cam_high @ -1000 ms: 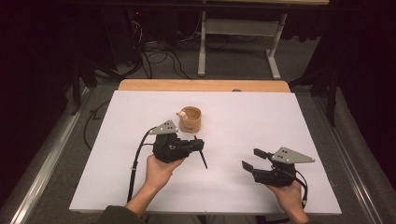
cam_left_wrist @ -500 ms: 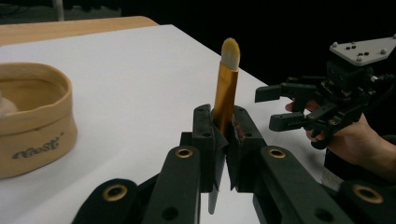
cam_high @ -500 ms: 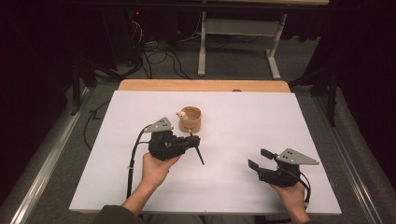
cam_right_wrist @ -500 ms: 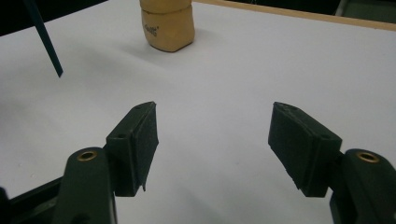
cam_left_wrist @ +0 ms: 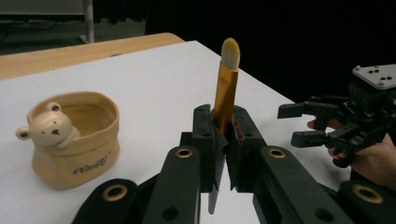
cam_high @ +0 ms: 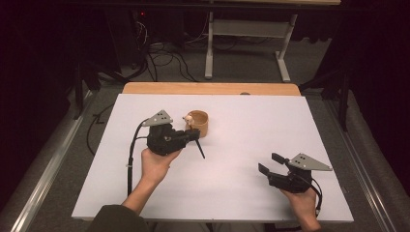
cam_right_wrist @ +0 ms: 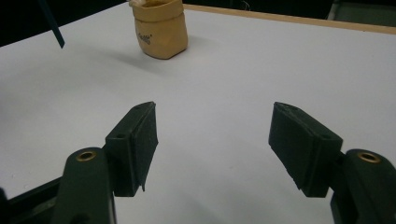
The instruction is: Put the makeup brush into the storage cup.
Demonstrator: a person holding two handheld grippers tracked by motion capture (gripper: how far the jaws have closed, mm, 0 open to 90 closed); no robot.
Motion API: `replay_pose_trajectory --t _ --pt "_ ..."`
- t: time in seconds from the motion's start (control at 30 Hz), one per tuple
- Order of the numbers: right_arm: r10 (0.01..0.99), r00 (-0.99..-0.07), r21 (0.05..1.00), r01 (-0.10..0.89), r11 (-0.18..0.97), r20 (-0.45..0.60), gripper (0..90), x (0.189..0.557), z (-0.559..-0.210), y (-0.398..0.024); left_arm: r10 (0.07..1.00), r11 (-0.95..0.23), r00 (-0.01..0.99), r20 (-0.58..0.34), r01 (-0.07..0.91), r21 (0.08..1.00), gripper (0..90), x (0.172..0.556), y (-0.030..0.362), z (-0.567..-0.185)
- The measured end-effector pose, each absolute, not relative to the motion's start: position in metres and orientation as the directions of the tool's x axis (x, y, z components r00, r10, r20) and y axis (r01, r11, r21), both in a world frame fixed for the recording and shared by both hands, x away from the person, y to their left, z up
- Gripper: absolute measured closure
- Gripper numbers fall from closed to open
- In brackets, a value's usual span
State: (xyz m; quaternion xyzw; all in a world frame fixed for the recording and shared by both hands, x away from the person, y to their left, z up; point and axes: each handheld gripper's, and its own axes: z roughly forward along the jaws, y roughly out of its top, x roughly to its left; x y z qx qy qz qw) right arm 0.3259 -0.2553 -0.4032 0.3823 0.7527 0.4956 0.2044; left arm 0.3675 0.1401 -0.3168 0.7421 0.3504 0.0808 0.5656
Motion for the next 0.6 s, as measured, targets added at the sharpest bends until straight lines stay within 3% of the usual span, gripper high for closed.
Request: replay_pose_trajectory --t 0.6 --pt "0.78 -0.622 0.894 0.386 0.227 0.07 34.2 0.327 -0.405 -0.253 0.645 -0.12 0.722 -0.25 0.419 0.9 83.0 0.388 0.144 -0.308"
